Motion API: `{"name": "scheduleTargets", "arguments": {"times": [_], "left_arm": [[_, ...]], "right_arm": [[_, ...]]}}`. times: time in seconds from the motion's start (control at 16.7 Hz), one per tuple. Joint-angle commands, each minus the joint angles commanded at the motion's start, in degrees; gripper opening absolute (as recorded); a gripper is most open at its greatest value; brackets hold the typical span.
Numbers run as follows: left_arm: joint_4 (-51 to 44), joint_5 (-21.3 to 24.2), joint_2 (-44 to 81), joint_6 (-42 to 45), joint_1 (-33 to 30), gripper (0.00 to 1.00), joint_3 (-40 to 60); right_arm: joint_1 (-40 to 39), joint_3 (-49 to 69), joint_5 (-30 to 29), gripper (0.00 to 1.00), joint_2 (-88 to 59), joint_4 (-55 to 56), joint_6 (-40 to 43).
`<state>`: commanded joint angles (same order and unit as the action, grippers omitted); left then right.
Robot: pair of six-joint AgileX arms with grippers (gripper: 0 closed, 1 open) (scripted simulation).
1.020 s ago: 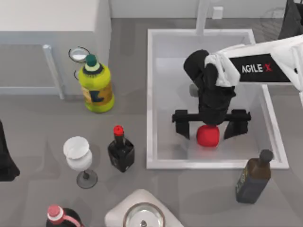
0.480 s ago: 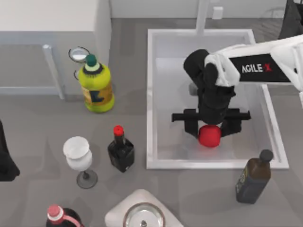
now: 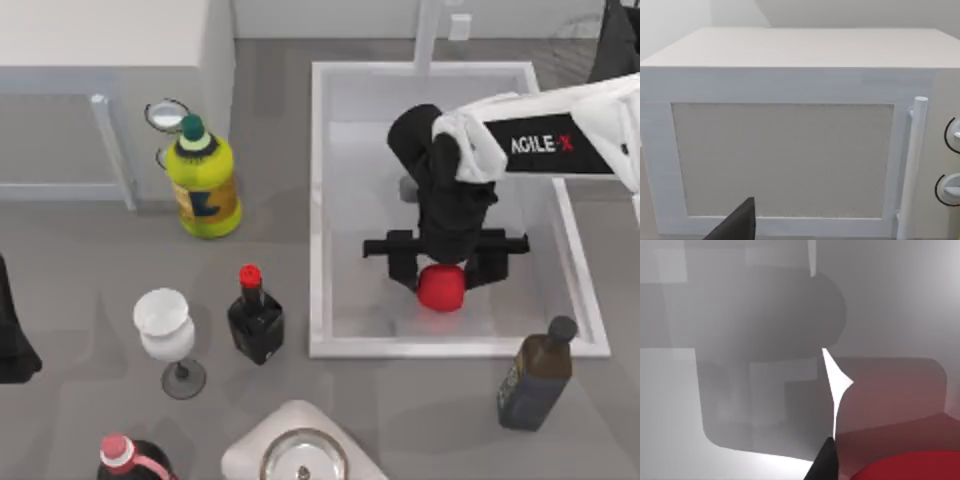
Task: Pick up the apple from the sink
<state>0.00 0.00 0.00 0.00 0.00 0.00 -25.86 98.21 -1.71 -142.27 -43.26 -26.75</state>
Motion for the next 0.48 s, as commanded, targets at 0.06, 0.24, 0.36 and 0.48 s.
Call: {"name": "scheduleTargets", "arguments": {"times": [0.06, 0.24, 0.36, 0.48], "left_arm": [[0.00, 0.00, 0.00, 0.00, 0.00, 1.00, 0.00], [0.00, 0.00, 0.00, 0.00, 0.00, 1.00, 0.00], [0.00, 0.00, 0.00, 0.00, 0.00, 1.00, 0.00], [0.00, 0.00, 0.00, 0.00, 0.00, 1.00, 0.00]], "right_arm": [[-0.02, 0.64, 0.00, 0.00, -0.07, -0.64, -0.02], [-0.11, 6.28, 0.00, 0.00, -0.37, -6.31, -0.11], [-0.16, 12.97, 0.00, 0.00, -0.39, -13.05, -0.16], [-0.16, 21.39, 0.00, 0.00, -0.13, -22.03, -0.16]]}}
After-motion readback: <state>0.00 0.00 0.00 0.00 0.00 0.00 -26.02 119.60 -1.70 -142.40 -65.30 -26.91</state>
